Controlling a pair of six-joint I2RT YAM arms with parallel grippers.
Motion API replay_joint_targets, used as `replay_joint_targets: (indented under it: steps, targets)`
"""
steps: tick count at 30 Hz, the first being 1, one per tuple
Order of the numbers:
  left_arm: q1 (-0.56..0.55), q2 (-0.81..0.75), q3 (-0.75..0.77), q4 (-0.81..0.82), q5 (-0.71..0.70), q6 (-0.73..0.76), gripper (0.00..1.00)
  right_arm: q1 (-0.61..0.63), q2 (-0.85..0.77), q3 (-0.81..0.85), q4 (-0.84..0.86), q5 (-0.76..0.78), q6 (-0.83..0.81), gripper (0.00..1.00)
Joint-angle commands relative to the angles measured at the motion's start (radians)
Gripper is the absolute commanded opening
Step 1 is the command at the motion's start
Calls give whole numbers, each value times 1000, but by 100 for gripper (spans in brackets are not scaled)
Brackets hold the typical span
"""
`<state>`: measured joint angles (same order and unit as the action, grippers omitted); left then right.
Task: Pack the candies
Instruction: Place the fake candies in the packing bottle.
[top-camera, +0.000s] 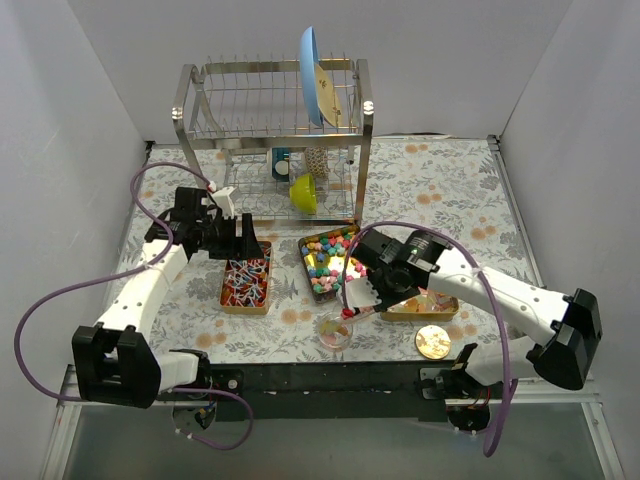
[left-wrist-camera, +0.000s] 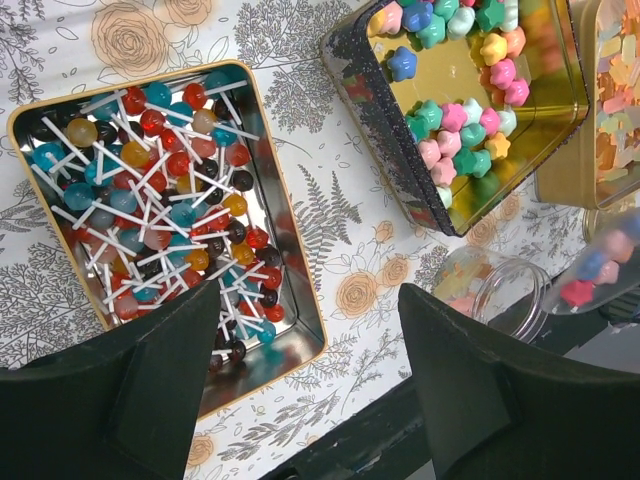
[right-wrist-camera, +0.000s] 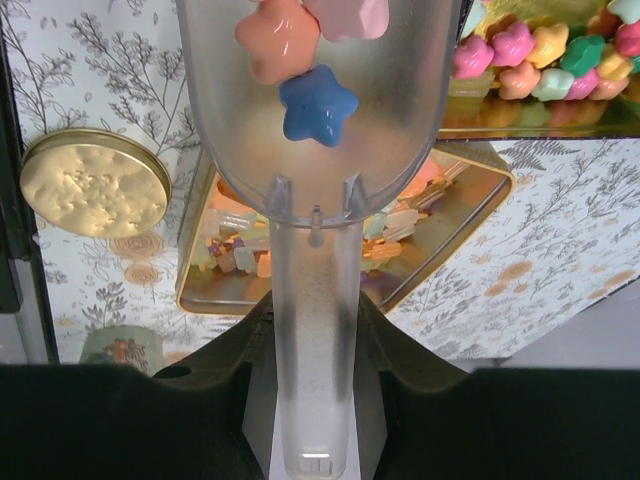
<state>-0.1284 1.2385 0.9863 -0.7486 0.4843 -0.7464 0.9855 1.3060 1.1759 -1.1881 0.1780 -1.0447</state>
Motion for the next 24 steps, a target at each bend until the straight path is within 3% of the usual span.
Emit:
replay_joint_targets:
  steps: [1, 13, 24]
  targets:
    - [19, -56, -12, 20, 2, 12, 72, 42, 41, 51, -56, 132, 12, 1]
    - [27, -129, -75, 49, -33, -4, 72, 211, 153, 123, -119, 377, 51, 1]
    - [29, -134, -49, 60, -18, -22, 72, 272, 171, 134, -122, 538, -11, 1]
